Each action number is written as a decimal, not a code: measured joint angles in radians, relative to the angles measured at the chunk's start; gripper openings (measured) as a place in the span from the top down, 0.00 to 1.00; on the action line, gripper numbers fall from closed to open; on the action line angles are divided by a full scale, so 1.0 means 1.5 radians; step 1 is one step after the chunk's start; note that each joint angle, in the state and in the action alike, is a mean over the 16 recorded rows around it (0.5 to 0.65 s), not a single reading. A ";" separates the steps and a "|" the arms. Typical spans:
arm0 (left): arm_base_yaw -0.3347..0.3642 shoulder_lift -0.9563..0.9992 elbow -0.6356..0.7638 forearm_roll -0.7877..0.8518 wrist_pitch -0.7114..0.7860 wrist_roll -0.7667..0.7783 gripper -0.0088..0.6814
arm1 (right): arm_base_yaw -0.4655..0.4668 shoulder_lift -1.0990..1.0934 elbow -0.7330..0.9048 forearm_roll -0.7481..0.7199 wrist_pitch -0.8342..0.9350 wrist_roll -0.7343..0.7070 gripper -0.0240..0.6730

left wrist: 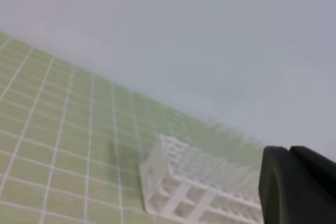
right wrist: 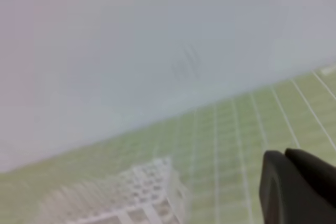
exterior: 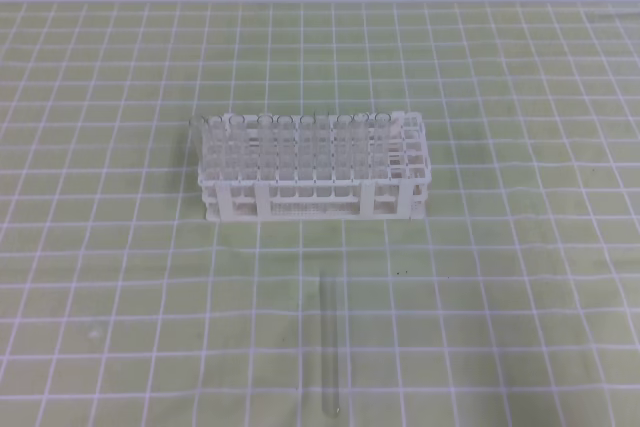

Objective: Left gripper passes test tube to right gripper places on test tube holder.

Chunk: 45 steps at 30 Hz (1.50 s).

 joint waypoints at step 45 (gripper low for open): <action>-0.436 0.997 -0.668 0.344 0.397 -0.318 0.99 | 0.001 0.544 -0.368 0.071 0.442 -0.163 0.97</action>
